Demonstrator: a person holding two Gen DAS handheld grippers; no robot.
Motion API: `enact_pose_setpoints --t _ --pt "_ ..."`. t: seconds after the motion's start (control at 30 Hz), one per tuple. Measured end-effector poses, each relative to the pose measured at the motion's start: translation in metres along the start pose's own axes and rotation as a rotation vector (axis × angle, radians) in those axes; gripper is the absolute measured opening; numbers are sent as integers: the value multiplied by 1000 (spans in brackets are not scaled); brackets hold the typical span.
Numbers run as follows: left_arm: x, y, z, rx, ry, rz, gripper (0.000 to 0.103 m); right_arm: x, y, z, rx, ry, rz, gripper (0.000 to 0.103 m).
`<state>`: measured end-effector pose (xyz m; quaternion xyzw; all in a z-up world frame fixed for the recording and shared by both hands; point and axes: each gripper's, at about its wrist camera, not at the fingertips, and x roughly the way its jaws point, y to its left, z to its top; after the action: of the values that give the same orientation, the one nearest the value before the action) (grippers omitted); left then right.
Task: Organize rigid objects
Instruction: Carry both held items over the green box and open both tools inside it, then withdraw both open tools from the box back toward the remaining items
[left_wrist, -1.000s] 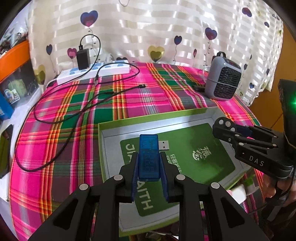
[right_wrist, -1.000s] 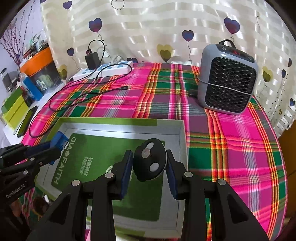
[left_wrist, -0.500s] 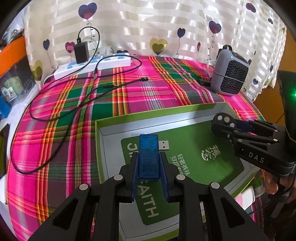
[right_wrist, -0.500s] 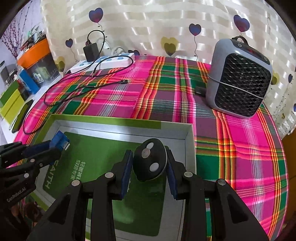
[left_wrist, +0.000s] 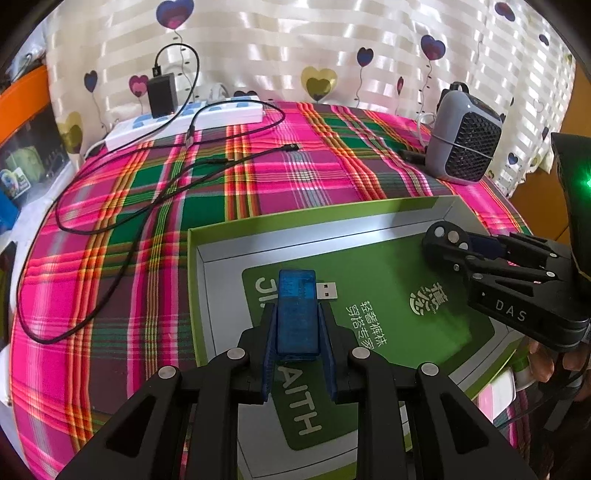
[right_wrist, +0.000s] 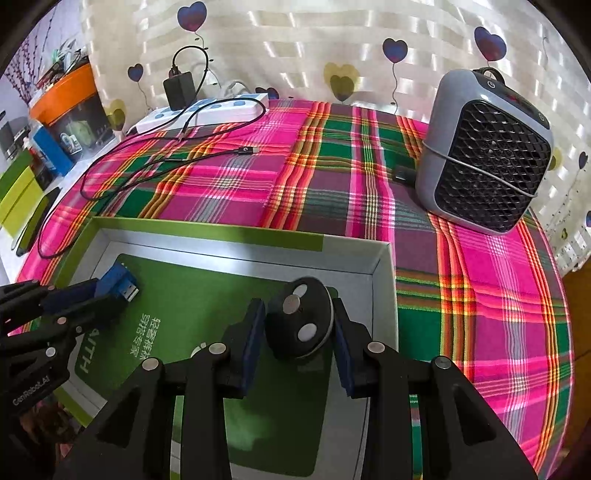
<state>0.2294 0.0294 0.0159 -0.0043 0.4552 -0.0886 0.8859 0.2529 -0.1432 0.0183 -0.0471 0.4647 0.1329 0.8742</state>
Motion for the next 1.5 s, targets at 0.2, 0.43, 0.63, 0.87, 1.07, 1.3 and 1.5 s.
enact_pose_setpoints --t 0.2,0.43,0.63,0.87,1.07,1.3,1.5 --pt "0 0 0 1 4 2 21 -1 0 0 -7 1 -1 40" --pt "-2 3 0 -9 0 -7 26 -3 0 -1 7 -14 10 46" --pt "-8 7 0 -34 -16 -26 27 -12 -1 -1 21 -50 8 52" --pt "-24 4 -2 -36 -44 -38 28 -26 1 -4 25 -82 0 52" --pt "-48 1 -12 -32 -82 -52 28 -46 4 -12 34 -116 -4 52" --pt "-82 6 -33 -53 -138 -58 28 -80 10 -33 58 -170 -2 52" --pt "-106 8 -58 -61 -167 -69 28 -101 17 -61 77 -191 12 52"
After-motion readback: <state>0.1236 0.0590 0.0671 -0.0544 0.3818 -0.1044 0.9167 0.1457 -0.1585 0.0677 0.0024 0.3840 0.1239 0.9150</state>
